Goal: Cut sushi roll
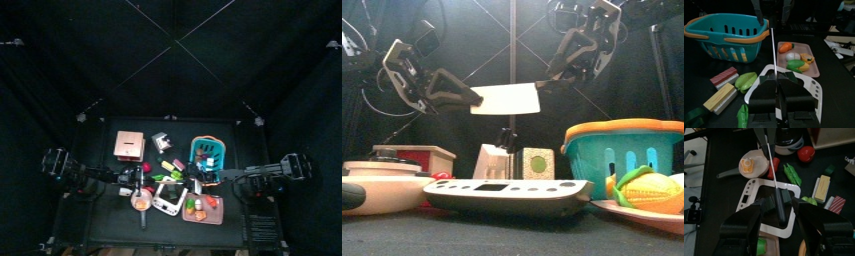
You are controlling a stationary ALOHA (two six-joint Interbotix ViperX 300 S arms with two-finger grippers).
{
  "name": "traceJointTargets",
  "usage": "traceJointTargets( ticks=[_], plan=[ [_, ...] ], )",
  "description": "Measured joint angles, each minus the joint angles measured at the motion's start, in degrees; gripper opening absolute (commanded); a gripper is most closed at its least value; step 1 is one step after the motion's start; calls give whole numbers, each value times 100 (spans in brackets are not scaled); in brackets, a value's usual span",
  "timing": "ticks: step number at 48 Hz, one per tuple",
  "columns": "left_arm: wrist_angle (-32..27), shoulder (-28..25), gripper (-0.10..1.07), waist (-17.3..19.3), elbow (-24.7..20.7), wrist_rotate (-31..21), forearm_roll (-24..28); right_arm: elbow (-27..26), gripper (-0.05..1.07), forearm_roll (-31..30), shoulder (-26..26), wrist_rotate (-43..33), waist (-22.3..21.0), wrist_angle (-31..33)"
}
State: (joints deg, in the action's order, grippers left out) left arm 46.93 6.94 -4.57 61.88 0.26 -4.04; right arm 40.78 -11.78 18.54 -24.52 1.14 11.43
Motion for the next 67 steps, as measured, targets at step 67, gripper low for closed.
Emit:
traceJointTargets(
  ticks=[67],
  plan=[
    [0, -650, 30, -105, -158, 35, -545, 88, 48, -299, -598, 0, -53, 246]
  ],
)
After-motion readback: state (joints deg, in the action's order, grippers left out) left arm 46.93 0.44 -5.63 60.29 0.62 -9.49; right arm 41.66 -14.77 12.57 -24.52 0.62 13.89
